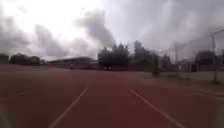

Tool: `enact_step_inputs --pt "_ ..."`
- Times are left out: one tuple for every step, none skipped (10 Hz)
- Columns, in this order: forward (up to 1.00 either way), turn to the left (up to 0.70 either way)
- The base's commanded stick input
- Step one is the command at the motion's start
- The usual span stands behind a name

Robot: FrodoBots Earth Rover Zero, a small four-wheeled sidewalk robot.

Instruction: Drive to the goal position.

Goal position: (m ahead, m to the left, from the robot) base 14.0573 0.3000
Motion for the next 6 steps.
enact_step_inputs --pt "0.85 0.00" --pt "0.85 0.00" --pt "0.85 0.00" --pt "0.85 0.00" --pt "0.85 0.00" --pt "0.85 0.00"
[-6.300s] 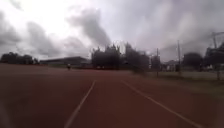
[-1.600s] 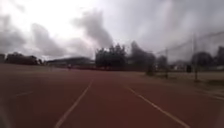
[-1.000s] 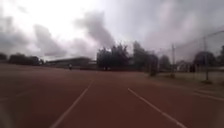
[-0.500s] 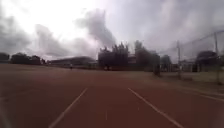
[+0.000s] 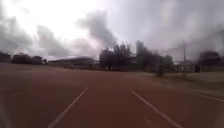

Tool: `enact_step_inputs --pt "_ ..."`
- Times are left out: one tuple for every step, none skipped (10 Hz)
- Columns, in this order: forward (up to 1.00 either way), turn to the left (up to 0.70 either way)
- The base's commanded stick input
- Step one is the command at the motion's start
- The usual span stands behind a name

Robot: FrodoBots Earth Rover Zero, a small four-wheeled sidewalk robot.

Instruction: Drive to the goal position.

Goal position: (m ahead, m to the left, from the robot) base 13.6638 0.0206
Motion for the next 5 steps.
enact_step_inputs --pt "0.85 0.00" --pt "0.85 0.00" --pt "0.85 0.00" --pt "0.85 0.00" --pt "0.85 0.00"
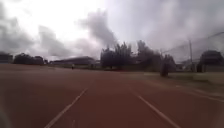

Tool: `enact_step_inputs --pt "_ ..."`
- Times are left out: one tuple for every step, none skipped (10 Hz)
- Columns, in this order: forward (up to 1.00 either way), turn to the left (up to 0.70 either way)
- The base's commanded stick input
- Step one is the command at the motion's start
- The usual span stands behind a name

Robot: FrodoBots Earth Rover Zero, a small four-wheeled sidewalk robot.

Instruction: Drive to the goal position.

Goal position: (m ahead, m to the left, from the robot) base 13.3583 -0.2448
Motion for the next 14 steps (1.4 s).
enact_step_inputs --pt "0.85 0.00" --pt "0.85 0.00" --pt "0.85 0.00" --pt "0.85 0.00" --pt "0.85 0.00" --pt "0.85 0.00" --pt "0.85 0.00" --pt "0.85 0.00" --pt "0.85 0.00" --pt "0.85 0.00" --pt "0.85 0.00" --pt "0.85 0.00" --pt "0.85 0.00" --pt "0.85 0.00"
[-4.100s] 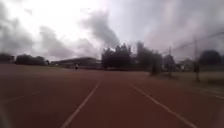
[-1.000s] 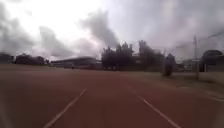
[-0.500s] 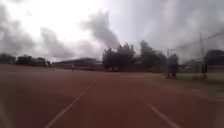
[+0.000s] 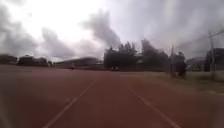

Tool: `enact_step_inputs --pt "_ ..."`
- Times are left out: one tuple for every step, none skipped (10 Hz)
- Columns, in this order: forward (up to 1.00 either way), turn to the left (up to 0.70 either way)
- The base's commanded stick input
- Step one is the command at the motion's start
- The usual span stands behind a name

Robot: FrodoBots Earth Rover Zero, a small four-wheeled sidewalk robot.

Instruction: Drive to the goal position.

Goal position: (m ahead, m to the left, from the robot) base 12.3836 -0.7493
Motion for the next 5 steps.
enact_step_inputs --pt "0.85 0.00" --pt "0.85 0.00" --pt "0.85 0.00" --pt "0.85 0.00" --pt "0.85 0.00"
